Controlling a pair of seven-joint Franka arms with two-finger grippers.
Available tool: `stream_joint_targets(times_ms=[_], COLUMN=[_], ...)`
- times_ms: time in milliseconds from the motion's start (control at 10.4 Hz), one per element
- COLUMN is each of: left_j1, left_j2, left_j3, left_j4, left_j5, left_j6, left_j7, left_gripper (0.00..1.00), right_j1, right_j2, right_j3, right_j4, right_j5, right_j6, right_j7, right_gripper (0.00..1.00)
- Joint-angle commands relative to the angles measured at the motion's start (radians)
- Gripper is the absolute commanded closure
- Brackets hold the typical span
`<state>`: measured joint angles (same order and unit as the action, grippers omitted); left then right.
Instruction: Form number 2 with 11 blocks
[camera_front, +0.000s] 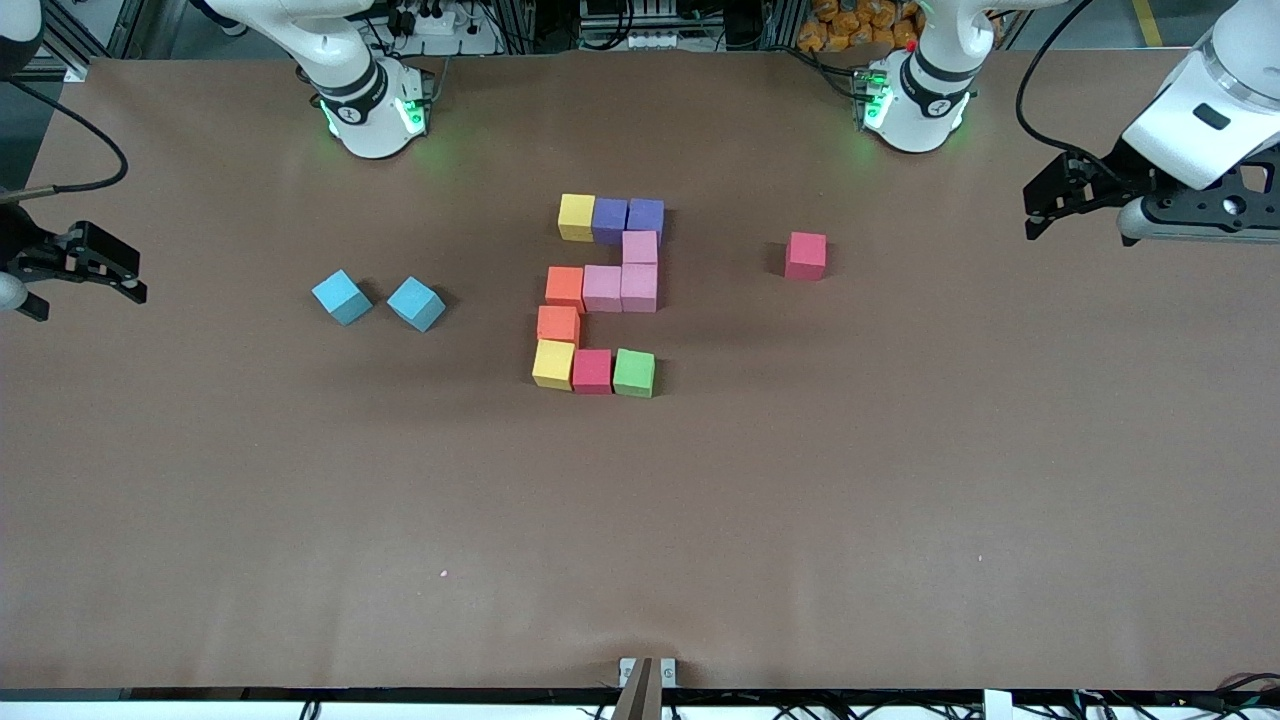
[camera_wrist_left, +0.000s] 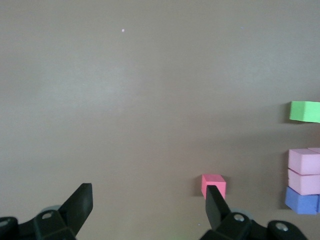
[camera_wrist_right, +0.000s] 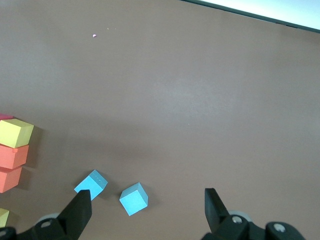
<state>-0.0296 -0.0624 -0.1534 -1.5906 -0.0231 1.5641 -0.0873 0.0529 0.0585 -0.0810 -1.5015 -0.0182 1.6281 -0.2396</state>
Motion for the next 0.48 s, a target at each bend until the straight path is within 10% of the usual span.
stream_joint_targets(times_ms=[0,383], left_j1=[-0.019,-0.029], left_j2=[0.003,0.003], left_j3=[0.029,0.028], left_j4=[0.015,0.015], left_j5=[-0.032,-0.020], left_j6=[-0.019,-0.019], left_j7=[0.018,0.014], left_gripper=[0.00,0.00], right_j1=[0.004,0.005], right_j2=[0.006,0.006], right_j3=[-0.003,-0.003], right_j4=[0.020,0.020], right_j5=[0.003,0.003], right_j6=[-0.007,-0.007], right_j7=[-0.009,-0.009], right_gripper=[0.00,0.00])
